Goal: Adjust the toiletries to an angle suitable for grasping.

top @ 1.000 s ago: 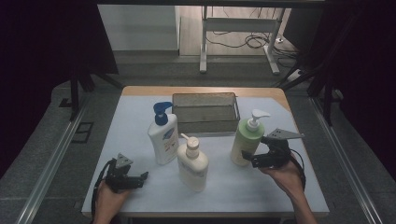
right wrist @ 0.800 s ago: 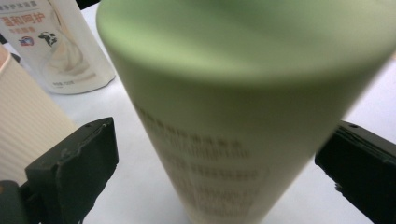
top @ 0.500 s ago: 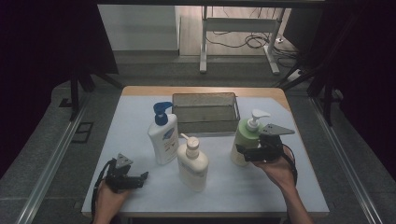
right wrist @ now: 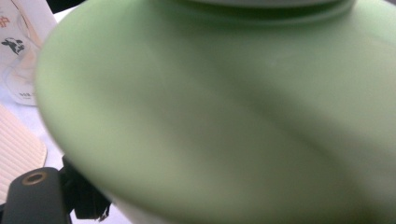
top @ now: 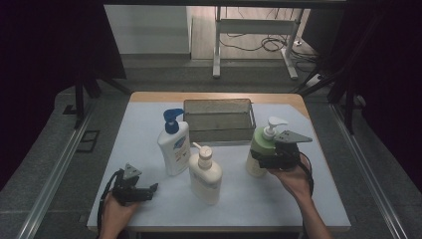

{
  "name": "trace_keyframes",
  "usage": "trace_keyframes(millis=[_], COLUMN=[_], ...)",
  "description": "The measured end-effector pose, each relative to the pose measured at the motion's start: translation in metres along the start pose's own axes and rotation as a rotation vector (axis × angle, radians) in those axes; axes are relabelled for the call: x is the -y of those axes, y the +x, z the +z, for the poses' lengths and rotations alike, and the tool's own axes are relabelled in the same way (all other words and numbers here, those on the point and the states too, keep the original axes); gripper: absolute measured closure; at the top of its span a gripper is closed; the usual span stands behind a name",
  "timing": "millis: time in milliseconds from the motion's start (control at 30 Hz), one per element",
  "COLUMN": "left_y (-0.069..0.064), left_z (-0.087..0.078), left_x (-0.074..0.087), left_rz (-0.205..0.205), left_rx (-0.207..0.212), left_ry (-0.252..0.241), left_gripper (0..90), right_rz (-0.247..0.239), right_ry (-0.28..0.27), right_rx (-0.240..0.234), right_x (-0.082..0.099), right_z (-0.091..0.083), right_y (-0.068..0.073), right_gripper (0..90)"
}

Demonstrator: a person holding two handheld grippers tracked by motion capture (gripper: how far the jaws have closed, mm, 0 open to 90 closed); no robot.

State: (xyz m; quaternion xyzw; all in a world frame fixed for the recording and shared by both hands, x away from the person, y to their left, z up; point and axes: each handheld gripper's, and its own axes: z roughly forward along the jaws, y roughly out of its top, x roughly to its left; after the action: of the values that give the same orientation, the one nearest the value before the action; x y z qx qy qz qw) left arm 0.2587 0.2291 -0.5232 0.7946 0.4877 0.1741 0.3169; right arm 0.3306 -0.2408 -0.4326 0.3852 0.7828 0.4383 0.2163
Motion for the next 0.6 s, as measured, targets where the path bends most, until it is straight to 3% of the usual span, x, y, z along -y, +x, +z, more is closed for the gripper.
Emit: trace_keyframes(millis=[300,600], left_y=[0.0,0.0], left_z=[0.0,0.0], left_x=[0.0,0.0], left_rz=[-0.001,-0.001], left_rx=[0.0,0.001], left_ry=[0.0,0.001], left_gripper=[12.3,12.2], right_rz=[-0.007,-0.011], right_ry=[0.039,0.043], right_rx=[0.01,-0.015], right_x=[-0.005,-0.012], right_z=[-0.001,-0.004], right_y=[0.002,0.007], right_gripper=[12.7,12.8])
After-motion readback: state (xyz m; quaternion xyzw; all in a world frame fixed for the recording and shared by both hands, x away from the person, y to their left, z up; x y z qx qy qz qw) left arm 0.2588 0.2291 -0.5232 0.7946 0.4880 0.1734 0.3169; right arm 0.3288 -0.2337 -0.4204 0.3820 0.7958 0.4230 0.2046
